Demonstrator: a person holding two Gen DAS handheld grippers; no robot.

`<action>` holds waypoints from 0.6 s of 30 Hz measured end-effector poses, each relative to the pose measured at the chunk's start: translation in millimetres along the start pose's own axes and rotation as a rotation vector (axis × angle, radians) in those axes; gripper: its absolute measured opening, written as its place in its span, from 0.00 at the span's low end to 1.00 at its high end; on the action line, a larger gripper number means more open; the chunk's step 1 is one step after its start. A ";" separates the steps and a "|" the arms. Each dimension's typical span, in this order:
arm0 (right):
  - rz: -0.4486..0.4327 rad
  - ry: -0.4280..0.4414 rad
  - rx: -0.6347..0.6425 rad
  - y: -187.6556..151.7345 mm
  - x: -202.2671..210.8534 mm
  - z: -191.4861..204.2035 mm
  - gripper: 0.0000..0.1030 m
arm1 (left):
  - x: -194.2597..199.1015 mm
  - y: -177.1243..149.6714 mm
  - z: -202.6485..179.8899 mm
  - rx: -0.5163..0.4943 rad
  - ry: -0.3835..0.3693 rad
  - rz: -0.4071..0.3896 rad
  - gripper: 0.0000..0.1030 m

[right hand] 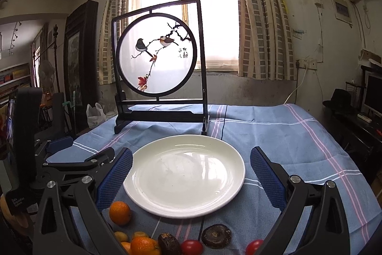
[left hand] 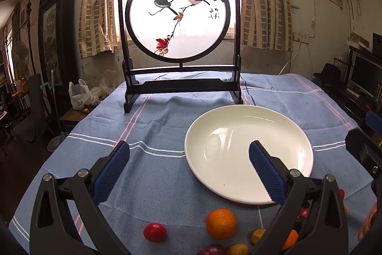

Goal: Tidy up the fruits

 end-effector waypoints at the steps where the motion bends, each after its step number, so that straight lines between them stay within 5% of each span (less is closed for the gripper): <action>1: 0.006 0.000 -0.005 -0.7 -1.1 -0.9 0.97 | -0.1 -0.3 -0.1 -0.002 0.002 -0.001 0.95; 18: 0.073 -0.017 -0.022 -10.6 -12.4 -0.9 0.97 | -4.5 -3.9 -1.3 -0.013 -0.017 0.017 0.95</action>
Point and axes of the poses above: each gripper's, at about its wrist camera, not at the fingertips, and x roughly against the way its jaws point, z to its left, y to its top, the point moved 9 cm from there along -x, roughly the way its jaws point, and after that the axes turned 5 degrees about z, right-handed, at the moved point
